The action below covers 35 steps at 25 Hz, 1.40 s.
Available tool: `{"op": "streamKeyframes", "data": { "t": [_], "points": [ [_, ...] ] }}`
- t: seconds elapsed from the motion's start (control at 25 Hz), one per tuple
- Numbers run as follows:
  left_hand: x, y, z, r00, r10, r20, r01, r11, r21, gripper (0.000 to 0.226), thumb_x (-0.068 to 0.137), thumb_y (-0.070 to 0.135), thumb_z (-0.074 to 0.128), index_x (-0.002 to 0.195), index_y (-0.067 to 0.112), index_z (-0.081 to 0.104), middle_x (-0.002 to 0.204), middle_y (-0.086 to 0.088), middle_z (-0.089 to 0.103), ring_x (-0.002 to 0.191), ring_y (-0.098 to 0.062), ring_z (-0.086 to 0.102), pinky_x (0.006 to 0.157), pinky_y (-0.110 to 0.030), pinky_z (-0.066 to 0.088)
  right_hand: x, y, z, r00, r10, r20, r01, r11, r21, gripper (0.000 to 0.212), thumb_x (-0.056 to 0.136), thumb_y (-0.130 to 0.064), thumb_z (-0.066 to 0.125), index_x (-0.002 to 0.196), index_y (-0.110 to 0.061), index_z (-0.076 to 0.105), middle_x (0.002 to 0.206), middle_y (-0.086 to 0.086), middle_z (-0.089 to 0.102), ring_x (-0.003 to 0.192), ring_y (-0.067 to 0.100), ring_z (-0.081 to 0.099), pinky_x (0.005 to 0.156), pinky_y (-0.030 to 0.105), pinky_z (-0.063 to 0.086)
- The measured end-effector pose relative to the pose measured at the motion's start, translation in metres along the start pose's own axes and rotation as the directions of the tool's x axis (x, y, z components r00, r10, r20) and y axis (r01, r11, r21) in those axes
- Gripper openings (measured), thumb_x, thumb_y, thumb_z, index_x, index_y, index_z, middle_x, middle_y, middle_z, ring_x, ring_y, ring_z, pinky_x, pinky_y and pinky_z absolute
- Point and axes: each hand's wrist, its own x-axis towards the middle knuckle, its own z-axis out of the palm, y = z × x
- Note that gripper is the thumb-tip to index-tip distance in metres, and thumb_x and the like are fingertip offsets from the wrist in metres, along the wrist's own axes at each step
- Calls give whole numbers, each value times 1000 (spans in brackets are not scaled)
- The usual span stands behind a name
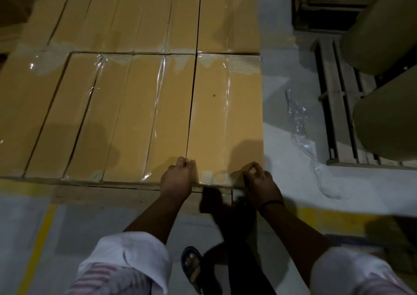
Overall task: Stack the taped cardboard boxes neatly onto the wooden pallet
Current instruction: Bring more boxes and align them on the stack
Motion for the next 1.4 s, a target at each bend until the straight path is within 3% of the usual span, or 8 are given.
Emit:
{"op": "streamKeyframes", "data": {
  "t": [0.12, 0.24, 0.4, 0.48, 0.64, 0.88, 1.08, 1.4],
  "points": [
    [-16, -1, -14, 993, 67, 97, -52, 988, -148, 60, 87, 25, 73, 142, 21, 49, 144, -6, 46, 119, -32, 61, 92, -45, 56, -1, -8, -42, 997, 8, 81, -4, 999, -51, 35, 94, -27, 58, 129, -27, 54, 150, 8, 36, 123, 37, 46, 95, 48, 47],
    [-51, 5, -25, 1000, 3, 26, 5, 955, -296, 63, 89, 27, 73, 147, 19, 49, 150, -6, 49, 133, -29, 52, 106, -43, 48, -15, -25, -85, 998, -31, 60, 35, 996, -79, 49, 96, -31, 58, 144, -27, 47, 151, 9, 40, 130, 35, 44, 103, 47, 43],
    [-122, 22, -32, 1000, -4, -20, -8, 829, -560, 51, 90, 25, 74, 139, 17, 60, 137, -4, 63, 123, -25, 60, 94, -27, 45, -60, -51, -108, 997, -63, -36, 62, 997, -48, 46, 97, -23, 59, 142, -26, 51, 145, 9, 49, 123, 33, 52, 99, 46, 49],
    [-156, 22, -25, 1000, 5, -7, -8, 841, -541, 50, 92, 28, 72, 139, 20, 59, 137, -4, 63, 123, -25, 60, 92, -28, 46, -91, -60, -107, 994, -83, -73, 82, 997, -17, 46, 94, -20, 64, 139, -24, 55, 136, 10, 55, 115, 34, 56, 95, 46, 51],
    [-216, 11, -4, 1000, 5, 11, 1, 881, -473, 53, 94, 36, 69, 143, 20, 57, 143, -5, 60, 129, -25, 56, 101, -35, 46, -154, -72, -98, 987, -95, -131, 105, 992, 75, 41, 92, -21, 63, 133, -18, 60, 128, 12, 60, 108, 35, 58, 89, 43, 53],
    [-263, -1, 8, 999, -35, -9, 26, 873, -487, 50, 95, 39, 68, 141, 23, 59, 138, -2, 64, 125, -22, 59, 98, -32, 48, -211, -81, -90, 998, -8, -58, 17, 987, 159, 45, 92, -30, 58, 137, -24, 57, 139, 8, 55, 122, 31, 54, 101, 41, 48],
    [-256, 19, -22, 994, 12, -111, -65, 866, -495, 50, 94, 41, 68, 140, 24, 60, 136, 0, 65, 124, -22, 61, 98, -34, 50, -220, -74, -112, 985, 27, -168, 6, 980, 197, 42, 93, -32, 60, 134, -24, 60, 133, 5, 59, 118, 28, 56, 99, 41, 49],
    [-203, 76, -60, 986, 92, -136, -148, 853, -500, 46, 93, 40, 68, 135, 22, 64, 128, -2, 70, 119, -22, 64, 94, -31, 51, -176, -24, -145, 955, 217, -201, -71, 828, 557, 41, 93, -26, 67, 132, -16, 63, 134, 9, 61, 122, 28, 57, 104, 36, 45]
  ]
}}
